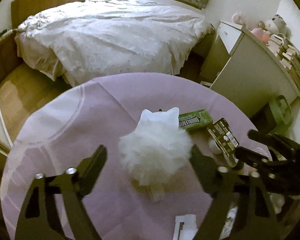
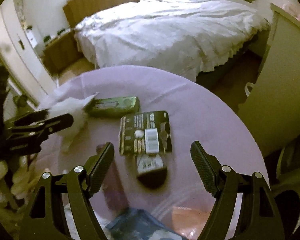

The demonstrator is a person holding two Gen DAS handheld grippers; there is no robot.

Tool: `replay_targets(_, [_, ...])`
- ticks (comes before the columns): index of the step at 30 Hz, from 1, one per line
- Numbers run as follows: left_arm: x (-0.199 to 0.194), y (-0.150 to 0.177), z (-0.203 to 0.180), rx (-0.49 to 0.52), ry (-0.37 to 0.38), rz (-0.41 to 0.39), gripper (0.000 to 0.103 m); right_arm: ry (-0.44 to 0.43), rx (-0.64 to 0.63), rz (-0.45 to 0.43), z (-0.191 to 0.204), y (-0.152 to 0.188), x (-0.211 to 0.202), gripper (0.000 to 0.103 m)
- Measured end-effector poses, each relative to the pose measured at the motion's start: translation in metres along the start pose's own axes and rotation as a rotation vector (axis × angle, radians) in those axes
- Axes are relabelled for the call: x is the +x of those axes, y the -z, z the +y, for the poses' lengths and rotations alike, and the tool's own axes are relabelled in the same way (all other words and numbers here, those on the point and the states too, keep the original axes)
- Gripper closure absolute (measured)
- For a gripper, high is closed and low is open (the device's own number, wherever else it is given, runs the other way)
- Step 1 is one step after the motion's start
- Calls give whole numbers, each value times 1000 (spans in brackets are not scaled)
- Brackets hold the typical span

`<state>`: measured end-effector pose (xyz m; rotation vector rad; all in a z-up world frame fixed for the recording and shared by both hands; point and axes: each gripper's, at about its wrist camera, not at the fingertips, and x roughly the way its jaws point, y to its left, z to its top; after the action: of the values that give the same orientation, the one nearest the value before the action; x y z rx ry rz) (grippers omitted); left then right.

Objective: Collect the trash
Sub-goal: 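Grasp the white fluffy toy with the left tool while the right tool grasps the black battery card, then carry the fluffy toy and battery card to the black bin and release them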

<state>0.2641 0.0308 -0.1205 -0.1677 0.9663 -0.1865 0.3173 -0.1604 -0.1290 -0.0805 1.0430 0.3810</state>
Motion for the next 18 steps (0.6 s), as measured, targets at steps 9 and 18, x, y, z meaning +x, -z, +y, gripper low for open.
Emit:
replay_targets(9, [9, 4, 5, -38, 57, 26, 56, 29, -45, 63, 7, -12, 33, 39])
replay_targets(18, [-19, 9, 2, -56, 82, -46, 59, -75, 58, -53, -6, 8, -11, 46])
